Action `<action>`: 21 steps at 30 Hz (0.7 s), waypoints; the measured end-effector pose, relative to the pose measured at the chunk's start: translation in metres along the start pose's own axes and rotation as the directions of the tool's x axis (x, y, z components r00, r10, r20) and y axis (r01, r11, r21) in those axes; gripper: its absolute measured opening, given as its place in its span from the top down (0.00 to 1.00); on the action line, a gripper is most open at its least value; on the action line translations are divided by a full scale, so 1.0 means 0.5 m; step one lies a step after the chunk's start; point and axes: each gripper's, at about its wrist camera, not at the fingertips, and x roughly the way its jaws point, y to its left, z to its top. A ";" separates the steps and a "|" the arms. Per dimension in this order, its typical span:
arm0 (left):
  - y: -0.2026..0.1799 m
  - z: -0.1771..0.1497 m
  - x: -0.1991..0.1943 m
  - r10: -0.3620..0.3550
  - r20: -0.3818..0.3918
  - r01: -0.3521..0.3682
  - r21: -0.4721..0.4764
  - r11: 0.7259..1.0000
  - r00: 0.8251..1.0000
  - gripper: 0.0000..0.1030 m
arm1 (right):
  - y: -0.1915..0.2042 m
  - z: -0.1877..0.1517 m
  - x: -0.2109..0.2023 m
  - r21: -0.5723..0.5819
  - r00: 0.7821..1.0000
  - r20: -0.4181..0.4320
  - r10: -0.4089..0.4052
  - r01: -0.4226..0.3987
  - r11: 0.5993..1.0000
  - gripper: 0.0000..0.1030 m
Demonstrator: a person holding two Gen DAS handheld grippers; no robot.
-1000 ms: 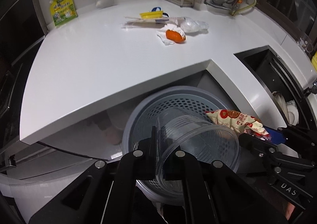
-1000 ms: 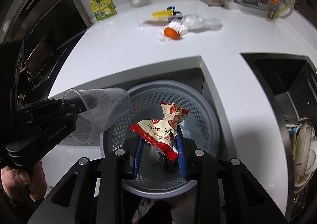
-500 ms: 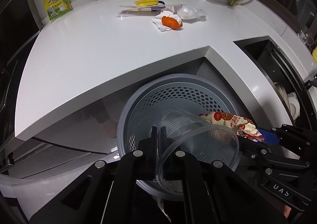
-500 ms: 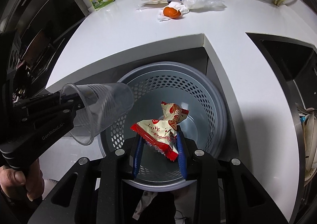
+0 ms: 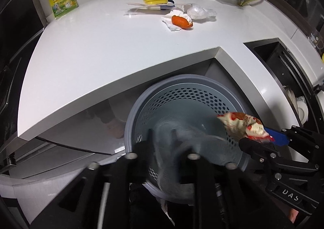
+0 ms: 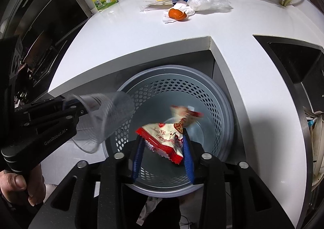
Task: Collect trash
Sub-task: 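Open both tools to drop the cup and wrapper into the wastebasket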
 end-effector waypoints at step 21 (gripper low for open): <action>0.026 0.014 -0.030 0.019 0.053 -0.017 -0.036 0.999 0.998 0.33 | -0.008 0.017 -0.018 0.025 0.999 0.044 -0.013 0.012 1.000 0.45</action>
